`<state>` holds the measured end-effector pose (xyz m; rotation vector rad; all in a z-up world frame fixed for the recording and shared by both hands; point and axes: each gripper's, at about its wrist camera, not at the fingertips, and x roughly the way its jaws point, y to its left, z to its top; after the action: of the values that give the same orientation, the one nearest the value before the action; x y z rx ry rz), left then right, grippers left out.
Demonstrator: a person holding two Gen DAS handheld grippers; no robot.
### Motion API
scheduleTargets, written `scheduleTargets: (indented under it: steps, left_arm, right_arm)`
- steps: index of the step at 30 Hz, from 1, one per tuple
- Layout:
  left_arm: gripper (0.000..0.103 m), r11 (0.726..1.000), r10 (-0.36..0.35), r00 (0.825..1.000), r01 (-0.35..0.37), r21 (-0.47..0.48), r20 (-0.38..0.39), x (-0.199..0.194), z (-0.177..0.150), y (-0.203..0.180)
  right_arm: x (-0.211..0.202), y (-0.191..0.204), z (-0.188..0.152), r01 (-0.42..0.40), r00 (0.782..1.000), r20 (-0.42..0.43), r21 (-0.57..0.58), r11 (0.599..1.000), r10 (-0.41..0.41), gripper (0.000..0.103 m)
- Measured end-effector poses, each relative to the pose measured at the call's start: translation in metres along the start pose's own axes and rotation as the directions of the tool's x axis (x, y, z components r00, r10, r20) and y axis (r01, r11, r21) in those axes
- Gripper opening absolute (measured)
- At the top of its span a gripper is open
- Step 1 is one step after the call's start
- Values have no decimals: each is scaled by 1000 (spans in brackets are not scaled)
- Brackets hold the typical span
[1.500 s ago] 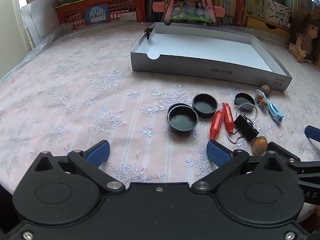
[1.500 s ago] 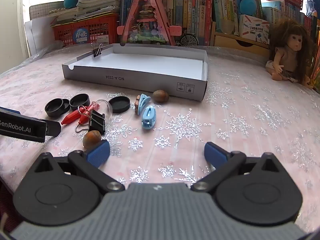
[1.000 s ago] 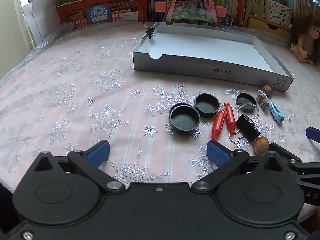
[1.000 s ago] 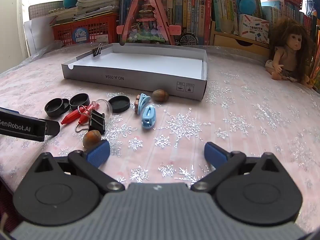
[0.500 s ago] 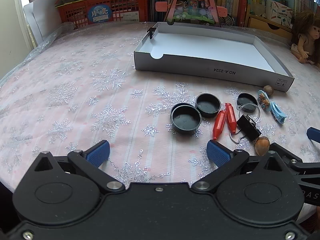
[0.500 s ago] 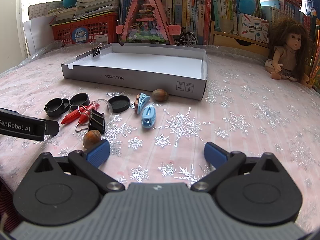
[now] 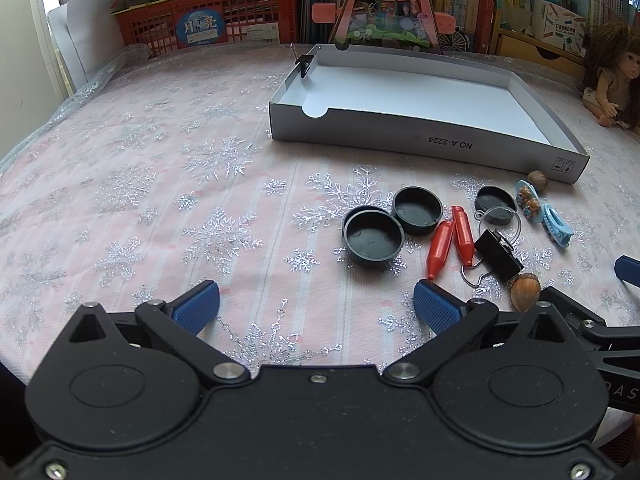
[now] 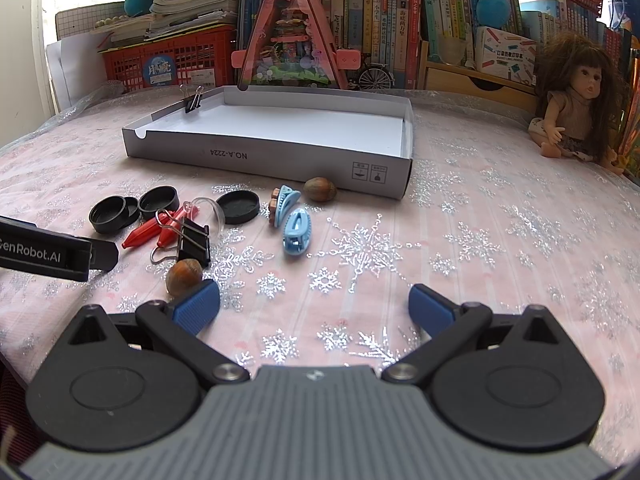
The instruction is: Organize rigid objects
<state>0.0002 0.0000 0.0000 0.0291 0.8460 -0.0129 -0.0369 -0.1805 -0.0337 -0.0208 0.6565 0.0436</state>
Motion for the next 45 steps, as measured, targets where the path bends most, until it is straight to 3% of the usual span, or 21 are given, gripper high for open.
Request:
scheduleTargets:
  steps: [36,45]
  left_arm:
    - [103,1000,-1,1000,1,5,-3,0,0,1]
    - [103,1000,-10,1000,10,5,-27,6,7,23]
  right_arm:
    - [-1,-1,0,-3,1000,2,5,1000,3,103]
    - [-2,-4,-4,-15,999,35,2,1000,15,103]
